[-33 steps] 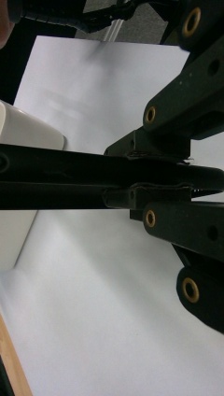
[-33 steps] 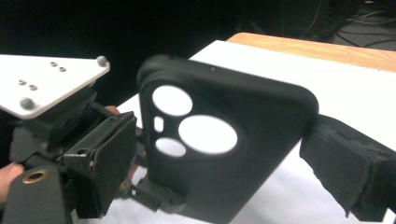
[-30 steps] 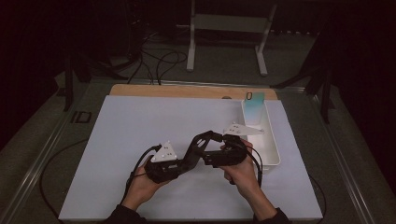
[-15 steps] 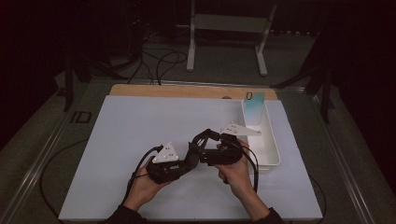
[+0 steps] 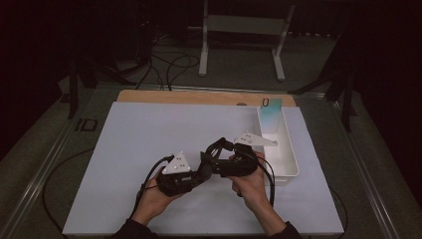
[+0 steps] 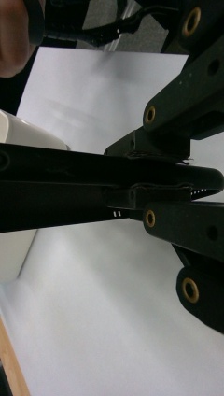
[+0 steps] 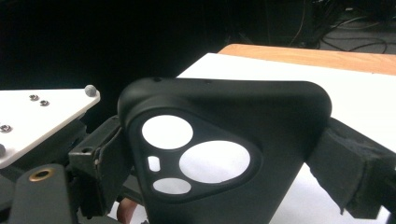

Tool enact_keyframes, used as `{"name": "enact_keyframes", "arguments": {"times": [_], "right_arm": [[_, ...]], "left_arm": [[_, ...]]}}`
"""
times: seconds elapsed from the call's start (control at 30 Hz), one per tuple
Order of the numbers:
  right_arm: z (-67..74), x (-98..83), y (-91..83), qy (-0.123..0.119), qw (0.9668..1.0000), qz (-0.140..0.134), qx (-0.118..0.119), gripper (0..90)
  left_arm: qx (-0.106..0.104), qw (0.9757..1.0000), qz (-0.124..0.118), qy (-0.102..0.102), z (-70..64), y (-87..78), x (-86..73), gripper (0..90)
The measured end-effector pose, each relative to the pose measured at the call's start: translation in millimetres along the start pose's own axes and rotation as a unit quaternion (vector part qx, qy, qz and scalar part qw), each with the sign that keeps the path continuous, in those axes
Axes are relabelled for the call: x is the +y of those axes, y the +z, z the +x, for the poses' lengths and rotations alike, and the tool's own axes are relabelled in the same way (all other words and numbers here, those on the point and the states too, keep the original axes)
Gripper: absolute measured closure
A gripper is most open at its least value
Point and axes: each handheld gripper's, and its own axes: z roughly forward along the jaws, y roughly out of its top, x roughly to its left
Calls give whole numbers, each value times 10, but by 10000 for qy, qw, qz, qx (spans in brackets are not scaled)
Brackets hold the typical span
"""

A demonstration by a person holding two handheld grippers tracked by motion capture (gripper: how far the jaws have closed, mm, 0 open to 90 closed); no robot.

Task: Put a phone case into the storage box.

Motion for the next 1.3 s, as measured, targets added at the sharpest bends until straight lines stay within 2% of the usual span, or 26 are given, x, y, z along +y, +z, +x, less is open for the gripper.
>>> {"name": "enact_keyframes", "arguments": {"times": [0.1,0.2,0.23,0.27,0.3,0.33,0.37,0.4,0.43,0.5,0.53,0.57,0.63,0.7,0.73,0.77,0.8,0.83,0.93,1.1,1.2,1.23,1.3], "right_arm": [[16,3,-4,-48,10000,16,-2,139],[18,2,1,-69,10000,32,-20,139],[15,-2,5,-88,9999,44,-56,139],[15,-2,5,-88,9999,44,-56,139],[13,-4,6,-86,9999,37,-65,139],[13,-4,6,-86,9999,37,-65,139],[12,-3,2,-92,9999,36,-95,139],[12,-3,2,-92,9999,36,-95,139],[13,-3,-2,-129,9998,36,-151,139],[13,-3,-3,-142,9998,37,-163,139],[13,-4,-4,-162,9997,40,-170,139],[13,-4,-4,-162,9997,40,-170,139],[16,-7,-2,-217,9995,53,-208,139],[17,-7,-1,-219,9995,55,-213,139],[17,-7,-1,-219,9995,55,-213,139],[23,-7,-2,-246,9993,63,-261,139],[23,-7,-2,-246,9993,63,-261,139],[23,-7,-3,-281,9992,58,-285,139],[23,-5,-6,-291,9991,66,-293,139],[12,0,-23,-346,9989,85,-306,139],[8,2,-26,-376,9988,88,-312,139],[8,2,-26,-376,9988,88,-312,139],[1,10,-41,-386,9986,103,-345,139]], "left_arm": [[36,10000,-31,-18,10,-13,-1,721],[65,10000,-41,-59,15,-15,1,573],[183,9998,-25,-84,15,-14,-1,521],[183,9998,-25,-84,15,-14,-1,478],[311,9994,-27,-136,15,-15,-7,436],[311,9994,-27,-136,15,-15,-7,393],[463,9987,-79,-221,16,-27,-17,345],[463,9987,-79,-221,16,-27,-17,309],[547,9980,-145,-290,20,-47,-35,283],[588,9976,-164,-319,23,-57,-43,264],[705,9967,-194,-350,23,-77,-60,237],[705,9967,-194,-350,23,-77,-60,176],[906,9949,-236,-375,32,-112,-83,149],[906,9949,-236,-375,32,-112,-83,137],[1003,9939,-235,-397,42,-131,-96,137],[1144,9924,-207,-415,56,-151,-117,96],[1144,9924,-207,-415,56,-151,-117,81],[1257,9908,-194,-455,75,-177,-147,72],[1301,9902,-191,-472,89,-198,-171,56],[1477,9875,-197,-518,152,-302,-278,48],[1477,9875,-197,-518,152,-302,-278,43],[1505,9869,-254,-529,186,-382,-338,43],[1540,9866,-232,-488,196,-417,-369,17]]}}
